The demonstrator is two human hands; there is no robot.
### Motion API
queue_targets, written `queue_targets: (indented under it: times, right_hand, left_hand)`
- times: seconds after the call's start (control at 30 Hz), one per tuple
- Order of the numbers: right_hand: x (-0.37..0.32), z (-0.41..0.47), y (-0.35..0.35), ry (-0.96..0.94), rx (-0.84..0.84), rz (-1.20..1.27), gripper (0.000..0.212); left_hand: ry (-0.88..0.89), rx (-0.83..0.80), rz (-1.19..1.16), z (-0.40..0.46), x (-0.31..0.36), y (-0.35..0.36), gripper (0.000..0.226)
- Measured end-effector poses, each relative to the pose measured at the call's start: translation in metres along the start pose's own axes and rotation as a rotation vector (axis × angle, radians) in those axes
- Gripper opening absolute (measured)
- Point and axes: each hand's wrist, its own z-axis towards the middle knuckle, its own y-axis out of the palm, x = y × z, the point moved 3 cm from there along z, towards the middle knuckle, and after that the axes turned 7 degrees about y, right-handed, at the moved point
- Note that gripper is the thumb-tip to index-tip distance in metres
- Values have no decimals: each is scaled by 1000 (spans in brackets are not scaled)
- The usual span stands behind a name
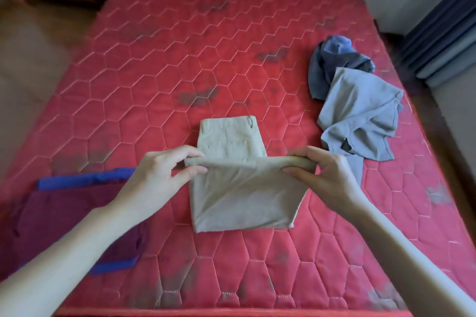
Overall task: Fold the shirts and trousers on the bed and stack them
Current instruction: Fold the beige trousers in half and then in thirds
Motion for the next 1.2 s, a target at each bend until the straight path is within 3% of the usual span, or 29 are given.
queue_targets:
  times: [0.1,0.2,0.3,0.4,0.5,0.73,0.9,1.03,1.2]
  right_hand:
    - [15,82,16,29,-27,-36,17]
    - [40,167,38,114,-63,-122,21]
    - [79,234,72,186,-90,-271,31]
    - [122,260,113,348,-111,-442,55]
    - [151,248,157,428,-148,-432,64]
    - [186,211,189,539,-145,-273,85]
    - [203,215,190,597,-37,-202,41]
    - [213,219,188,611,37,-19,38]
    - [220,233,186,579,54,71,41]
  left_hand:
    - [-64,12,24,63,-54,4,14]
    - [-125,-27,-4,118,-116,21,7]
    - [-207,-102,90,160,-177,57,35]
    - [-379,-374,173,162,-222,109,75]
    - [-420,-472,173,137,-236,151,83]
    - [-493,-314,79,90,-246,182,81]
    - [-595,-28,-92,95,-254,186,76]
    - [-751,101,-188,100,-267,189,67]
    - [-787,213,-355,111,-277,184,40]
